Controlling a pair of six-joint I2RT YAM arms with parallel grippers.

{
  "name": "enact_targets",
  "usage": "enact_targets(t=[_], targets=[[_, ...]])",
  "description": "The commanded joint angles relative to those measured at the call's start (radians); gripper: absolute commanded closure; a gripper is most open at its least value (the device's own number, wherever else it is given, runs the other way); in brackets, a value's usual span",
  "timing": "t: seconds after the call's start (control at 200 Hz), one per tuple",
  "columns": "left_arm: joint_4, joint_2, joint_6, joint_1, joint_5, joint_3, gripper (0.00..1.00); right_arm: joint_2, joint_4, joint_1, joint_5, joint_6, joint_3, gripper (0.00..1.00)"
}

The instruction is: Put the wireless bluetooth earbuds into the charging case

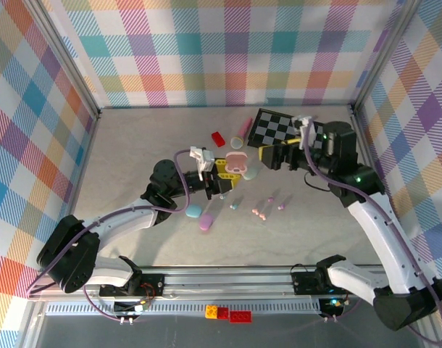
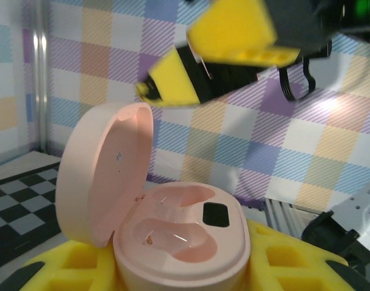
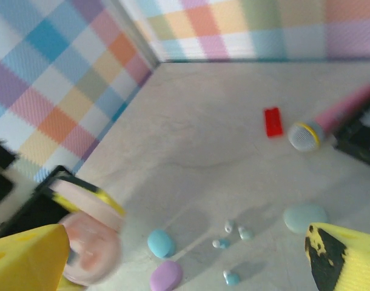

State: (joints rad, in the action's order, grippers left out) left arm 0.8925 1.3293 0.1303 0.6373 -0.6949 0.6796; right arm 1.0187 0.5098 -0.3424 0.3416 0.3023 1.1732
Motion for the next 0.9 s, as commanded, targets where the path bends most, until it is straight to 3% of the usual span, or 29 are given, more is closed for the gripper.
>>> enact_targets(t=[0.0, 0.05, 0.235, 0.445, 0.895], targets=[[0.059, -0.047, 0.018, -0.028, 0.009, -0.021, 0.66, -0.049, 0.013, 0.032, -0.03, 0.191, -0.107, 0.01], [0.06, -0.054, 0.022, -0.039, 0.011, -0.03, 0.66, -0.06, 0.026, 0.033, -0.039, 0.227, -0.159, 0.0], [0.063, -0.064, 0.037, -0.07, 0.004, -0.046, 0.66, 0.011, 0.055, 0.033, 0.064, 0.277, -0.294, 0.16], [0.068, -0.071, 0.042, -0.086, -0.001, -0.046, 0.66, 0.163, 0.076, -0.016, 0.021, 0.245, -0.368, 0.37], [0.026, -0.1, 0.034, -0.088, -0.014, -0.037, 0.66, 0.448, -0.033, -0.066, 0.018, 0.07, -0.36, 0.39]])
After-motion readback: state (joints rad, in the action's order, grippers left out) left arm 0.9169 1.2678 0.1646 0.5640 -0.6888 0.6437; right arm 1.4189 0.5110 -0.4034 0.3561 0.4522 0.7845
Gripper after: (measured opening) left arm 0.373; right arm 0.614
